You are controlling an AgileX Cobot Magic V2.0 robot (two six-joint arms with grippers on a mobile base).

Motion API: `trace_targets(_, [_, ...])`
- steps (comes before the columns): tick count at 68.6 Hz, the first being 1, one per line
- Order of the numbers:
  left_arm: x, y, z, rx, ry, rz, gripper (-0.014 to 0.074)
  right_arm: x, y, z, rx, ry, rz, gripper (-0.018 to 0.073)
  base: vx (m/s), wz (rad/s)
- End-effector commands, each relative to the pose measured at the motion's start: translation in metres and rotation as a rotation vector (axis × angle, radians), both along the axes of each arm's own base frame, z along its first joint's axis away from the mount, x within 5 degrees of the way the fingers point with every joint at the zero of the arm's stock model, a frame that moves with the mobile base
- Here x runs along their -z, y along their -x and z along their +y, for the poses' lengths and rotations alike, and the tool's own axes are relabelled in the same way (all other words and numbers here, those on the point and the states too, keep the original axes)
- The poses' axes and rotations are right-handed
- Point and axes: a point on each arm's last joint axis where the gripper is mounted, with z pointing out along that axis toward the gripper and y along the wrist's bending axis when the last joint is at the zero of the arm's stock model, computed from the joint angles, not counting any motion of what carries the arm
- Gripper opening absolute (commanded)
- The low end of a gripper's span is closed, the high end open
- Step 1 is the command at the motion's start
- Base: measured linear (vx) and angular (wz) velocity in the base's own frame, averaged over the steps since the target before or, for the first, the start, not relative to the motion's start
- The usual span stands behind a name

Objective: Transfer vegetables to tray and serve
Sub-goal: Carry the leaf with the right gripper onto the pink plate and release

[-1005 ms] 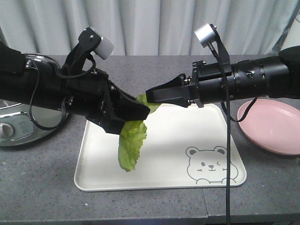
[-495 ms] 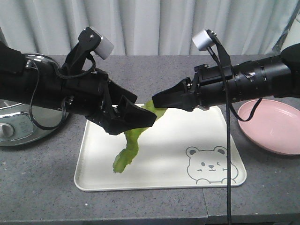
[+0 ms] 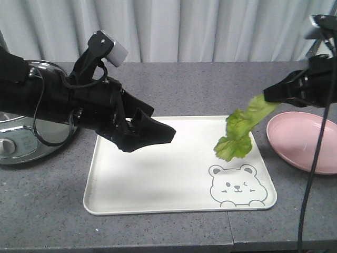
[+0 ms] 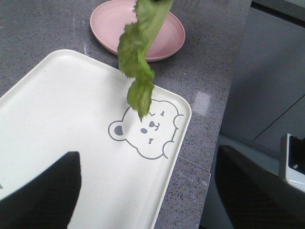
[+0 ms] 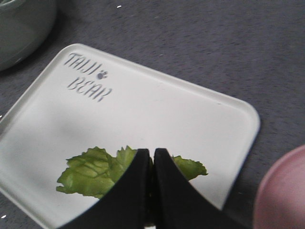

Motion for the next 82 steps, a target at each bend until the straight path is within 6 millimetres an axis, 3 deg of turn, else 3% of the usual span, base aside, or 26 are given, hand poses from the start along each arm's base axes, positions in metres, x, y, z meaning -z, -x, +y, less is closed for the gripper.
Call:
trace_targets(1, [-0.023,0.006,0.001,-0.012,0.076,-0.040,0.0566,-0.024,0.005,-0.023,0.101,-0.021,-0.094,-0.0006,0.00,0.00])
trace_targets(20, [-0.023,0.006,0.001,-0.012,0.076,-0.040,0.0566,-0.024,0.008,-0.071,0.273,-0.009,-0.100,-0.0006,0.00,0.00])
trace_targets(40, [-0.023,0.007,0.001,-0.011,0.076,-0.039,0.0566,-0.019,0.007,-0.088,0.401,-0.001,-0.059,-0.0006,0.00,0.00])
trace_targets(82, [-0.023,0.007,0.001,-0.011,0.076,-0.039,0.0566,0.056,-0.049,-0.122,0.556,0.015,0.089,0.0033,0.00,0.00])
